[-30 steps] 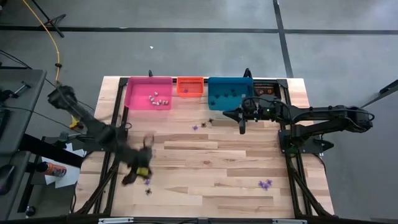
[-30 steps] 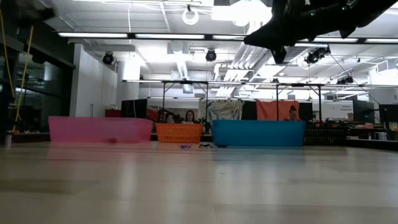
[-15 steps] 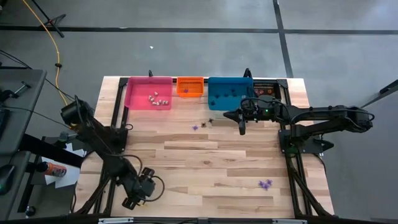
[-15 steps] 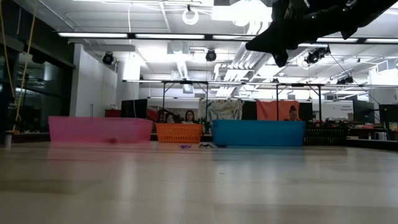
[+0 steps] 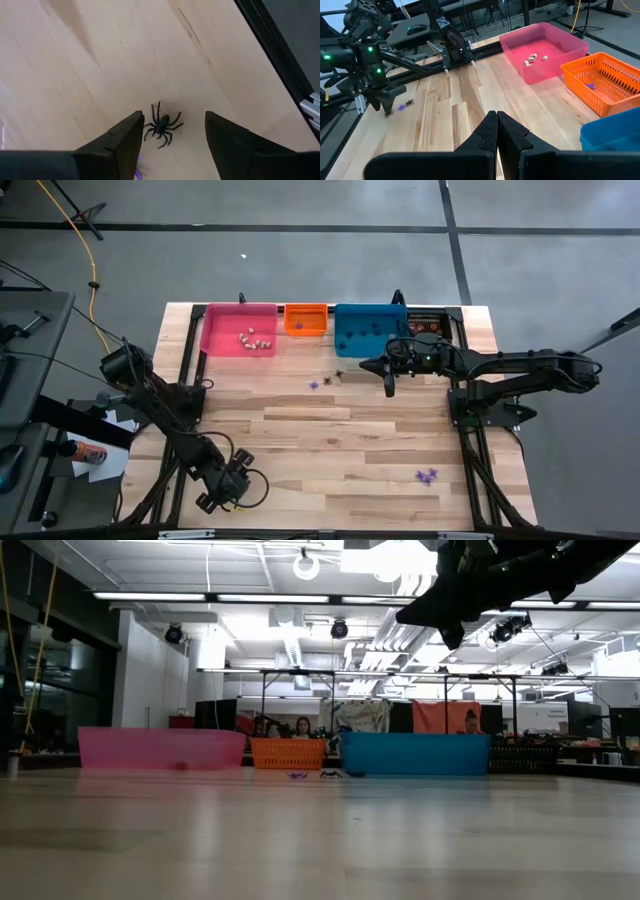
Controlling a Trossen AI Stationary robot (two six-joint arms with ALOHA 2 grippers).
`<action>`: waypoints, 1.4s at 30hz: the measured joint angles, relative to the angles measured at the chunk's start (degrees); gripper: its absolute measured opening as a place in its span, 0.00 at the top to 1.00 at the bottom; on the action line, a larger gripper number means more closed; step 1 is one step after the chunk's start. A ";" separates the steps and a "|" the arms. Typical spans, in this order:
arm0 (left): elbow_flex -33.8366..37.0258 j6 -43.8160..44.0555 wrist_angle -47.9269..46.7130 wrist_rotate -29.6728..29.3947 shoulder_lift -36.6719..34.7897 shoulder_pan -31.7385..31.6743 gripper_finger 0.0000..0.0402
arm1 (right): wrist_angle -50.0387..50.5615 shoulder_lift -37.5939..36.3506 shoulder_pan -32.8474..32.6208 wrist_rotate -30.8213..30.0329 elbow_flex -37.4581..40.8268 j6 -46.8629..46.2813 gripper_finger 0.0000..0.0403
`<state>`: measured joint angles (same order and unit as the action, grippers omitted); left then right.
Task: Sort Halloween decoration
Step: Put the black spider toy into the blue bin
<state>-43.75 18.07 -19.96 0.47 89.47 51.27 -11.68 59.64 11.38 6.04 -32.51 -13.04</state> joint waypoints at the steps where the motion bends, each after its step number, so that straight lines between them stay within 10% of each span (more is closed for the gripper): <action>1: 0.00 -0.64 0.09 -0.04 0.00 0.00 0.50 | 0.03 0.00 0.00 0.00 -0.01 0.01 1.00; 16: -0.28 -1.87 0.87 -1.34 6.22 -0.29 0.51 | 2.29 0.00 0.00 -0.02 -0.01 -0.24 1.00; 25: -0.12 -2.08 0.75 1.08 6.14 -1.29 0.96 | 2.49 0.02 0.01 -0.02 -0.01 -0.44 1.00; 42: 0.27 -3.71 1.39 3.97 -4.71 -11.35 1.00 | 2.93 0.02 0.00 -0.02 -0.03 -0.44 1.00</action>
<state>-43.48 14.36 -18.57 4.44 84.77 39.91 -8.75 59.66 11.38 6.02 -32.53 -13.47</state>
